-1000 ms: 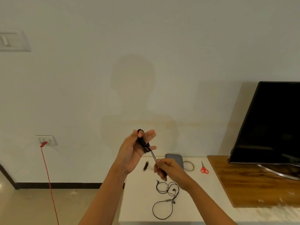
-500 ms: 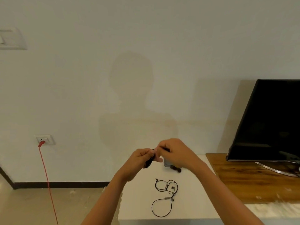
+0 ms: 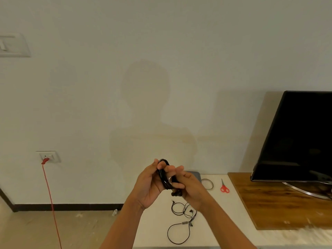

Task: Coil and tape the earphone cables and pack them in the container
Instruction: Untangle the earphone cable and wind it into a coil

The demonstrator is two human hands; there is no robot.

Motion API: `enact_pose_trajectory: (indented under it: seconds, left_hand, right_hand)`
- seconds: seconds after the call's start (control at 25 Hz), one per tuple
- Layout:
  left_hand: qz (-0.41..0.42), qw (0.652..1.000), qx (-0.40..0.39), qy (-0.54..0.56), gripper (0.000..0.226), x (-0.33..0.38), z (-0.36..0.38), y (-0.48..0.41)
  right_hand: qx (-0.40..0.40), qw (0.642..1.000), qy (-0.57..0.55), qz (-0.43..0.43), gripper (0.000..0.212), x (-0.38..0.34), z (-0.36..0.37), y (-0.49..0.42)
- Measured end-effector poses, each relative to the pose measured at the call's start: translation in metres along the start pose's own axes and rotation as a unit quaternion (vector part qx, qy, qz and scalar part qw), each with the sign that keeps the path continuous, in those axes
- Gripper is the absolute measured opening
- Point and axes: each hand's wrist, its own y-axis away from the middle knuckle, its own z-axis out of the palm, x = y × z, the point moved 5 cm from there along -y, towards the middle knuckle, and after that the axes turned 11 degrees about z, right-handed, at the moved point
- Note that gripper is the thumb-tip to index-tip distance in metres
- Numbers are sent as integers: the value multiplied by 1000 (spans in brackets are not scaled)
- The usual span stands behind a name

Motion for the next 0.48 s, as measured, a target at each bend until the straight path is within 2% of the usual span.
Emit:
enact_pose_trajectory:
  seconds: [0.08, 0.28, 0.48]
  left_hand:
    - [4, 1000, 12, 7, 42, 2, -3, 2]
    - [21, 997, 48, -53, 35, 7, -9, 2]
    - [14, 999, 48, -5, 32, 1, -7, 1]
  right_hand:
    - [3, 999, -32, 15, 24, 5, 5, 7]
    - [43, 999, -19, 22, 27, -3, 7, 16]
    - [42, 999, -17, 29, 27, -3, 4, 12]
